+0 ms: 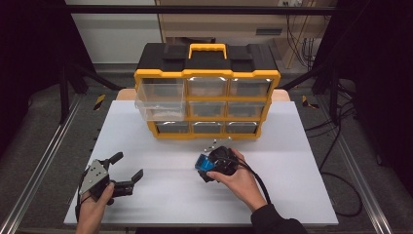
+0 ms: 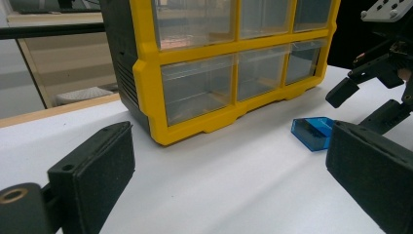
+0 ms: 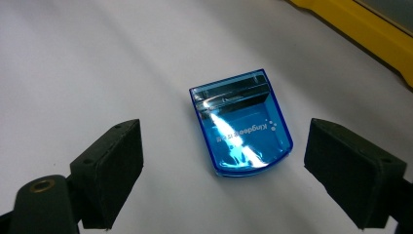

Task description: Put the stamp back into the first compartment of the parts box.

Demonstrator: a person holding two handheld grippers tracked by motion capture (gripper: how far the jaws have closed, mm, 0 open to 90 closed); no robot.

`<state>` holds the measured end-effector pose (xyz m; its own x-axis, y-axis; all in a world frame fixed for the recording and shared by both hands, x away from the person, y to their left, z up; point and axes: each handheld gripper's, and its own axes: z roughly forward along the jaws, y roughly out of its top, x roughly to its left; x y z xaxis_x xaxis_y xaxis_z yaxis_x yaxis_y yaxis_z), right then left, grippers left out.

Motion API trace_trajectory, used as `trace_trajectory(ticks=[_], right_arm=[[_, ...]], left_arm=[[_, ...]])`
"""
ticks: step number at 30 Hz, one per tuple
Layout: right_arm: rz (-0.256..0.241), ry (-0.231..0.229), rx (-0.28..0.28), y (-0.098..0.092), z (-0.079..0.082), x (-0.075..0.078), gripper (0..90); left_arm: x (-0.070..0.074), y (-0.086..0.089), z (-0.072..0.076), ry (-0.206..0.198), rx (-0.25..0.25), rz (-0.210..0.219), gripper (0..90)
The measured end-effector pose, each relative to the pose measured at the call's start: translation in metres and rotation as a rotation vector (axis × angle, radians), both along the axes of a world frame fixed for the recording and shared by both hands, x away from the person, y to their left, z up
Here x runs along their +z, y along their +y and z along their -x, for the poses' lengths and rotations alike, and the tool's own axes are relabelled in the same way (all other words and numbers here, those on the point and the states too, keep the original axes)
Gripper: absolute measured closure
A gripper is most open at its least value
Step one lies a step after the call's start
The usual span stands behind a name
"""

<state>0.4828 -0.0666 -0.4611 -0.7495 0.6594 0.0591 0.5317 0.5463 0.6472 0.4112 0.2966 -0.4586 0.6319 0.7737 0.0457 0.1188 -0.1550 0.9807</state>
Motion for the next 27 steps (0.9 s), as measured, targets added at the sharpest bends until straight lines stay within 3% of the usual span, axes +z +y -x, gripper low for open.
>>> trace_trajectory(ticks=[27], right_arm=[[0.036, 0.033, -0.003, 0.006, -0.014, -0.015, 18.1]], left_arm=[[-0.001, -0.002, -0.001, 0.01, -0.007, -0.009, 3.6]])
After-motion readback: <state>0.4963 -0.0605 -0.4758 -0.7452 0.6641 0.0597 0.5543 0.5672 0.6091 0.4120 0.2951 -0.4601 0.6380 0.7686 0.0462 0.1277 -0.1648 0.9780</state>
